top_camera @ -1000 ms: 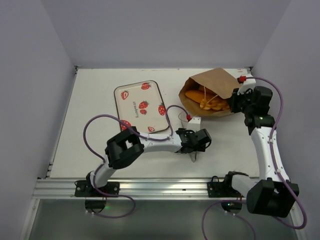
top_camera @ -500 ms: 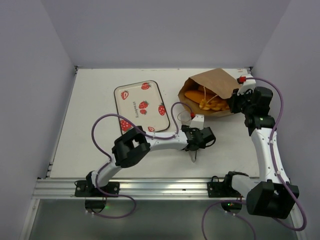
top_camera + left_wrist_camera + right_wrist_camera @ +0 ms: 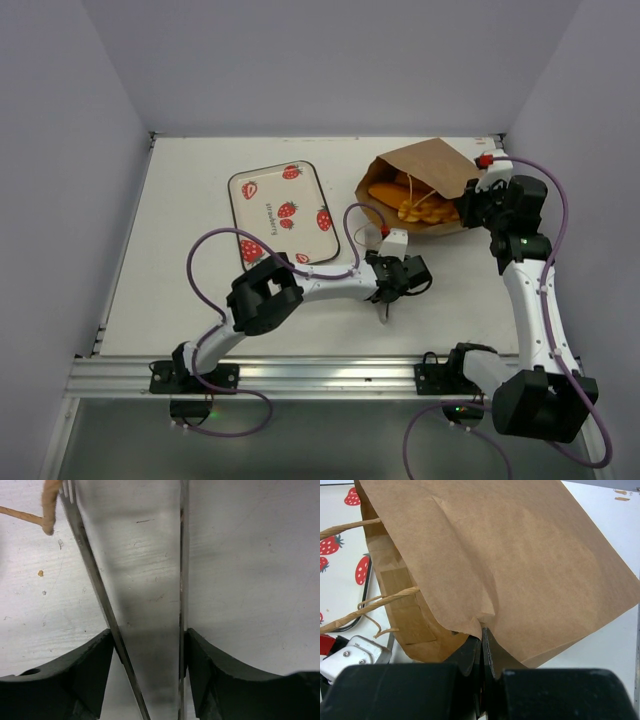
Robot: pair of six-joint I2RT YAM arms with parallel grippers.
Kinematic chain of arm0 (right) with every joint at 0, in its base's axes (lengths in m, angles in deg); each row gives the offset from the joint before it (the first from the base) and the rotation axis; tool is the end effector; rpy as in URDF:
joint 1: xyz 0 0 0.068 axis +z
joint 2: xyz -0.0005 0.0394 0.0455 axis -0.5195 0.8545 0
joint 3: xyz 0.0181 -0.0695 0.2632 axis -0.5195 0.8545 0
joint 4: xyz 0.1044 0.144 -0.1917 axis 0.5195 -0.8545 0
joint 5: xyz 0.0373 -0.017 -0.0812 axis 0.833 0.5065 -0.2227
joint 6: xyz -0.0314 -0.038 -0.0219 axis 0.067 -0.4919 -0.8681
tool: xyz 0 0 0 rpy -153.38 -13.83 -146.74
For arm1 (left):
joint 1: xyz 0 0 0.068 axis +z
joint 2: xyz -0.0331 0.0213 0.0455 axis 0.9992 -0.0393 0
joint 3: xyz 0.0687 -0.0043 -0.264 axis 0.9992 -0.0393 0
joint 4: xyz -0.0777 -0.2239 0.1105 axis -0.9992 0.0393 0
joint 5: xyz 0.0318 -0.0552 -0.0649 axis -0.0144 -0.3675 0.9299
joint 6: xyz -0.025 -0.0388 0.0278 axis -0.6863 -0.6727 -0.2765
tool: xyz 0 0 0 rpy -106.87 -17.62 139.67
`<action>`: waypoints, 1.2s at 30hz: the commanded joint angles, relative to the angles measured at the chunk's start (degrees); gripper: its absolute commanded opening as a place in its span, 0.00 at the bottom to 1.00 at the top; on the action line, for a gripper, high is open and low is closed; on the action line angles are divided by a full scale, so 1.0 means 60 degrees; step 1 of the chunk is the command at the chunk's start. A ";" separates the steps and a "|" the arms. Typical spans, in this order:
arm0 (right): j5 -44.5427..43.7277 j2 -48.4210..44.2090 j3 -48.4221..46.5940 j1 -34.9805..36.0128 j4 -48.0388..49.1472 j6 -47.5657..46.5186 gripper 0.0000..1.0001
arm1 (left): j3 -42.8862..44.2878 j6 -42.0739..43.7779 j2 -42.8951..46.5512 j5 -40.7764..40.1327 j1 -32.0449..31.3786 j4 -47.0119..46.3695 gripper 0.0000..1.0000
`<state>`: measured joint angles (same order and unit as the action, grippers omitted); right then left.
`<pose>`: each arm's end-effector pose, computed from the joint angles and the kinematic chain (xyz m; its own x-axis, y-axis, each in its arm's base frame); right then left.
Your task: Take the fake bread out of the paper bag
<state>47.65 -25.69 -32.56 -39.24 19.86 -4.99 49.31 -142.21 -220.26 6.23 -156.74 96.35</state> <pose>0.2336 -0.0199 0.3354 -0.3884 -0.0631 -0.9193 -0.2368 0.9710 0.0334 0.1896 -0.4367 0.1465 -0.7463 0.0506 -0.6636 0.1098 0.9928 -0.0478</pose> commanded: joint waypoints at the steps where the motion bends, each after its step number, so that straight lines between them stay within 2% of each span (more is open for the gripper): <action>1: 0.0423 -0.0275 -0.0025 -0.0009 0.0208 0.0047 0.00 | -0.0612 -0.0593 -0.0806 0.0959 0.0087 0.0520 0.58; 7: 0.0394 -0.0363 0.0019 -0.0023 0.0193 0.0061 0.00 | -0.1798 0.0342 -0.0118 0.1135 0.0058 -0.0431 0.47; 14: 0.0394 -0.0363 0.0034 -0.0023 0.0208 0.0062 0.00 | -0.3716 0.1895 0.1169 0.1501 -0.0088 -0.1631 0.43; 18: 0.0408 -0.0334 0.0063 -0.0023 0.0222 0.0061 0.00 | -0.4450 0.2000 0.1465 0.2173 -0.0074 -0.1853 0.43; 24: 0.0408 -0.0334 0.0063 -0.0023 0.0222 0.0076 0.00 | -0.3618 0.1136 0.0865 0.2790 -0.0059 -0.0741 0.50; 27: 0.0394 -0.0377 0.0063 -0.0023 0.0222 0.0076 0.00 | -0.3280 0.0828 0.0660 0.2879 -0.0074 -0.0418 0.59; 30: 0.0394 -0.0392 0.0078 -0.0009 0.0222 0.0076 0.00 | -0.3162 0.0492 0.0557 0.2762 -0.0015 -0.0082 0.63; 36: 0.0408 -0.0392 0.0078 -0.0023 0.0222 0.0120 0.00 | -0.3089 -0.0328 0.0484 0.2673 0.0087 0.0417 0.67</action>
<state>47.67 -26.37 -31.75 -39.24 19.78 -4.95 34.17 -137.03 -210.84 13.57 -156.46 86.80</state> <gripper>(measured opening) 0.015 0.666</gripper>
